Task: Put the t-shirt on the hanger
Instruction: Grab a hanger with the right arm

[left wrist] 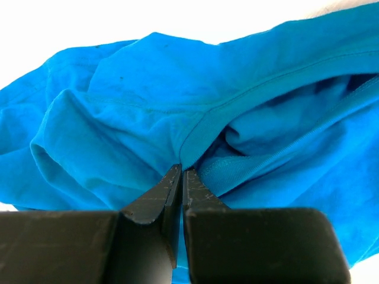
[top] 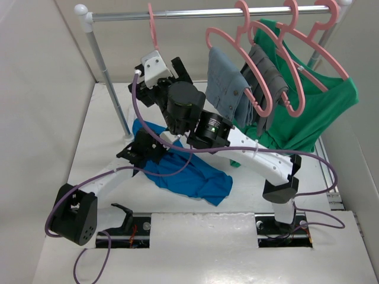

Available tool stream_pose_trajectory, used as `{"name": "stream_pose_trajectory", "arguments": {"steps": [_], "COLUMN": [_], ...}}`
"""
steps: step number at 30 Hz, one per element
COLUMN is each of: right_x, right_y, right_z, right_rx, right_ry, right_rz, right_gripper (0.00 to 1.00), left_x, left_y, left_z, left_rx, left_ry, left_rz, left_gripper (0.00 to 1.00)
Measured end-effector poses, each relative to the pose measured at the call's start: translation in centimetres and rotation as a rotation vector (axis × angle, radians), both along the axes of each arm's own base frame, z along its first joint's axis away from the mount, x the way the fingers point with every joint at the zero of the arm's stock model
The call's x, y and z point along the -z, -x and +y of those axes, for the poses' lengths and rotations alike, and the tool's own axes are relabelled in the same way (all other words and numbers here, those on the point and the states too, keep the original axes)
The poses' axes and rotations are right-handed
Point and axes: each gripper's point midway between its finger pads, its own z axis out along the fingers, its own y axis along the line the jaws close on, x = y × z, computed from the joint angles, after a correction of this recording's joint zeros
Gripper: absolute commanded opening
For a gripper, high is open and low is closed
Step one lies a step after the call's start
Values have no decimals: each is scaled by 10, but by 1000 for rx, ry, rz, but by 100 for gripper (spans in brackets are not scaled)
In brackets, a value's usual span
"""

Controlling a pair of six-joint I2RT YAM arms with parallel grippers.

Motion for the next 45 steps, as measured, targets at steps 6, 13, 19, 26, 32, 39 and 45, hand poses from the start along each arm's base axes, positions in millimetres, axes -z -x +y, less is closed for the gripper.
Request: {"name": "stream_pose_trajectory", "arguments": {"steps": [6, 13, 19, 26, 32, 39, 45], "right_x": [7, 30, 42, 42, 31, 21, -10], "right_y": [-5, -26, -32, -22, -16, -2, 20], "right_z": [-2, 1, -2, -10, -18, -8, -16], "right_rx": [3, -91, -114, -135, -156, -345, -532], "right_ry": [0, -22, -35, -63, -92, -67, -80], "right_rz": [19, 116, 164, 173, 158, 136, 64], "right_gripper": [85, 68, 40, 0, 0, 0, 0], "left_x": [-1, -3, -2, -1, -1, -1, -1], "left_y": [-1, -3, -2, -2, -2, -2, -2], "left_z": [0, 0, 1, 1, 1, 0, 0], "left_rx": [1, -1, -1, -1, -1, -1, -1], "left_ry": [-1, 2, 1, 1, 1, 2, 2], "left_rz": [-10, -17, -14, -14, -15, -16, -17], "left_gripper": [0, 0, 0, 0, 0, 0, 0]}}
